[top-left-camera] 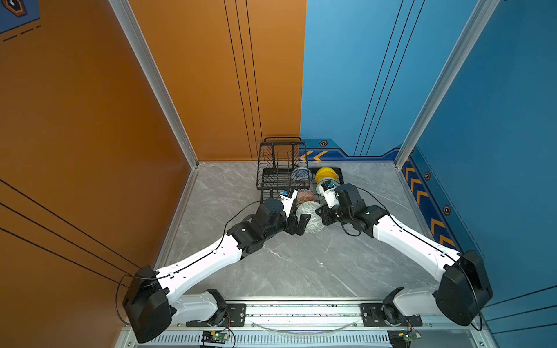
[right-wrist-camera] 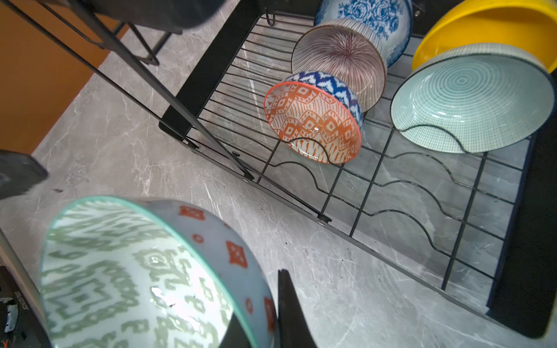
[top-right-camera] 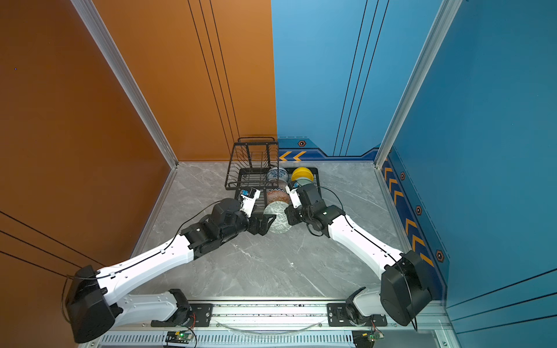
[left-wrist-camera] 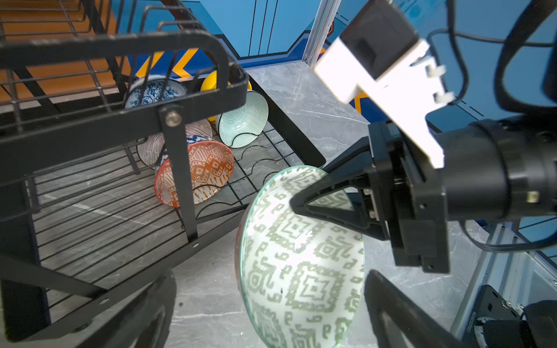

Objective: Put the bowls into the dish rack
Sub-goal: 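Close the right gripper on the grey-green bowl rim while left gripper releases, then lower the grey-green bowl upright into the rack beside the mint bowl with right gripper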

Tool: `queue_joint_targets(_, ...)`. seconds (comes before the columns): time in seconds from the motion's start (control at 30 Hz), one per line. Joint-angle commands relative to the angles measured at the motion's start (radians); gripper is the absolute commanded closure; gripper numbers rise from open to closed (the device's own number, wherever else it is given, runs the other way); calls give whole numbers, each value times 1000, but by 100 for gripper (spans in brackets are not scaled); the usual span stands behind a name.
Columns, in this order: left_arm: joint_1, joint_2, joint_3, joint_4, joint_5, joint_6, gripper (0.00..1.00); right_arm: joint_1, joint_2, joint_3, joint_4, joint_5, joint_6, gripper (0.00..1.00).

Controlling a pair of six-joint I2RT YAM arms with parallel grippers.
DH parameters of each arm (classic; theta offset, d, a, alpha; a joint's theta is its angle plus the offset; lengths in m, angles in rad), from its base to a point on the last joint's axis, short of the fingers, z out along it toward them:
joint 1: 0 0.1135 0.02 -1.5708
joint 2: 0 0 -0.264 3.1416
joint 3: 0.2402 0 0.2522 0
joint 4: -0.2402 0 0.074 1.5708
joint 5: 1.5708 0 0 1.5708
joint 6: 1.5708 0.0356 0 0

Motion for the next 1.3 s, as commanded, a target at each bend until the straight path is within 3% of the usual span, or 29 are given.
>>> queue_joint_targets(0.0, 16, -42, -11, -57, -3, 33, 2, -12, -46, -6, 1, 53, -42, 100)
queue_joint_targets(0.47, 68, -104, -90, -101, 14, 12, 2, -47, -64, -18, 92, 284, -265, 100)
queue_joint_targets(0.97, 77, -115, -98, -126, 8, 12, 2, -92, -3, -166, 670, 499, -583, 100)
queue_joint_targets(1.27, 91, -125, -99, -161, 9, 18, 2, -104, 118, -227, 992, 553, -827, 100)
